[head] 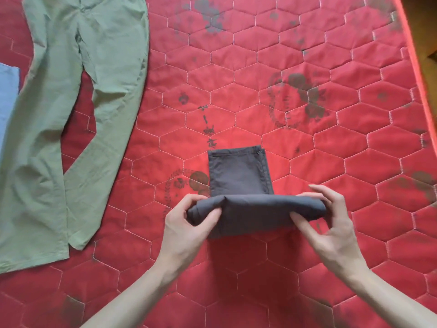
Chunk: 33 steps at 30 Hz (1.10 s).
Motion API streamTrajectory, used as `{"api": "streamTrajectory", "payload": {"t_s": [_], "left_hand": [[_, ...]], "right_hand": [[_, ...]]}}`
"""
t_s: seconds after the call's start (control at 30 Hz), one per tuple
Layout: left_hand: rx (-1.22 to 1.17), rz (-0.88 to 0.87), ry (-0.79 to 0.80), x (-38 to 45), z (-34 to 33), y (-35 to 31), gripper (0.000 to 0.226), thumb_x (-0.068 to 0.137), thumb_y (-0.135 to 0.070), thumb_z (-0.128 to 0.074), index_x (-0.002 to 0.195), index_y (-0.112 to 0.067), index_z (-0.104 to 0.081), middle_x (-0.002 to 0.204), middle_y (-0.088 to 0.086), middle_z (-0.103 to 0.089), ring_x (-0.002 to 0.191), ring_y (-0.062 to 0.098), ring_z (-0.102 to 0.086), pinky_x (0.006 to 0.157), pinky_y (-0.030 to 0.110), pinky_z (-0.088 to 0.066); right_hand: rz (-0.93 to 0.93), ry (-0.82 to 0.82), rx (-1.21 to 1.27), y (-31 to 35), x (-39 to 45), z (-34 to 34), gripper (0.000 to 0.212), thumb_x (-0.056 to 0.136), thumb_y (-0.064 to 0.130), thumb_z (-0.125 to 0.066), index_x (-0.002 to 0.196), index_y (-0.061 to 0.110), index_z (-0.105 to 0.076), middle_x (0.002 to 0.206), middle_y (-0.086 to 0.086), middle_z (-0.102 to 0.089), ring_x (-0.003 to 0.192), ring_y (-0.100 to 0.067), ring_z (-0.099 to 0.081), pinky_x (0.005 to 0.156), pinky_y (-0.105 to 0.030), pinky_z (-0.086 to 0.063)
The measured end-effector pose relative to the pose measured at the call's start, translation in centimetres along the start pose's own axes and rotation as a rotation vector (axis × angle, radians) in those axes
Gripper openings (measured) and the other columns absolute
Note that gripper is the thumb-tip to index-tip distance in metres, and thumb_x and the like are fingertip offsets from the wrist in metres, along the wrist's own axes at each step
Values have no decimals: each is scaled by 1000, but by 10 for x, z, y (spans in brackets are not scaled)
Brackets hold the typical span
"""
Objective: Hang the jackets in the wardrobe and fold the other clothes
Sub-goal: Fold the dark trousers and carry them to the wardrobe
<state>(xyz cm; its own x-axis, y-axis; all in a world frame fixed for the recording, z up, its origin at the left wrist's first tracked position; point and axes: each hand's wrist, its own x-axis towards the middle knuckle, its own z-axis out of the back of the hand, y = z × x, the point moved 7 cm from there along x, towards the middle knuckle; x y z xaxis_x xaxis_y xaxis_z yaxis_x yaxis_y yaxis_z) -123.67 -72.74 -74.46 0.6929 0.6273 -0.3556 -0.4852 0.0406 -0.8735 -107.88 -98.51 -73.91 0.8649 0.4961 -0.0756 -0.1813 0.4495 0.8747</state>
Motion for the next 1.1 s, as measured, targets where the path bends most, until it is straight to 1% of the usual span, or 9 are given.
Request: {"api": "streamTrajectory", "payload": {"t_s": [0.1,0.2,0.33,0.4,0.5,0.63,0.8,0.9,1.1], "left_hand": [[-111,110,-106,19,-4,10,12,89,-25,-81,93,-18,-72,84,-4,-74,77,5,-65,71,18,-51],[-219,217,-152,38,-17,19,22,95,-37,-72,100,-16,-71,94,1,-76,88,5,-69,81,21,-53],[-216,227,-115,62,-31,31,31,99,-32,-70,127,-22,-64,119,-11,-73,112,-1,-66,102,21,-49],[-159,205,-66,73,-33,35,43,93,-36,-72,133,-28,-59,125,-14,-69,117,-4,-63,103,18,-46],[-93,219,46,86,-38,39,39,95,-31,-72,130,-39,-54,124,-19,-67,114,-8,-61,100,19,-46],[122,185,46,101,-42,48,46,93,-41,-68,136,-41,-50,125,-18,-63,117,2,-61,103,38,-49],[370,275,-65,99,-53,38,38,97,-48,-60,124,-24,-49,115,-2,-61,107,26,-61,93,44,-48],[295,413,-60,101,-57,40,42,90,-56,-65,109,-20,-54,104,-3,-66,105,27,-63,94,42,-48],[-133,537,28,102,-76,55,46,79,-45,-83,119,-25,-71,111,-15,-75,105,5,-70,96,30,-55]], "right_hand": [[-165,92,-35,-16,15,-24,48,84,49,-74,125,43,-51,108,26,-69,100,4,-64,87,-15,-46],[-232,64,-118,-33,38,-37,48,86,67,-64,116,32,-50,91,10,-71,87,-15,-65,80,-36,-49],[-205,-3,-158,-39,69,-52,50,88,70,-50,100,24,-39,80,-5,-66,80,-37,-63,73,-50,-49],[-221,-32,-161,-48,80,-61,47,92,69,-45,100,23,-36,79,-8,-64,78,-40,-61,72,-50,-48],[-304,-84,-194,-69,87,-72,47,96,67,-42,99,21,-34,77,-12,-62,77,-44,-59,71,-51,-45],[-476,-188,-367,-84,81,-79,43,105,52,-46,115,11,-43,98,-21,-65,97,-47,-61,75,-48,-38],[-436,-428,-440,-71,58,-84,65,100,45,-50,152,7,-42,145,-18,-48,130,-34,-42,109,-42,-29],[-506,-492,-367,-68,42,-89,63,99,42,-53,153,12,-43,144,-16,-49,128,-33,-43,108,-38,-27],[-601,-421,-258,-65,52,-85,58,100,56,-49,143,17,-50,133,-12,-62,125,-36,-55,104,-45,-38]]}}
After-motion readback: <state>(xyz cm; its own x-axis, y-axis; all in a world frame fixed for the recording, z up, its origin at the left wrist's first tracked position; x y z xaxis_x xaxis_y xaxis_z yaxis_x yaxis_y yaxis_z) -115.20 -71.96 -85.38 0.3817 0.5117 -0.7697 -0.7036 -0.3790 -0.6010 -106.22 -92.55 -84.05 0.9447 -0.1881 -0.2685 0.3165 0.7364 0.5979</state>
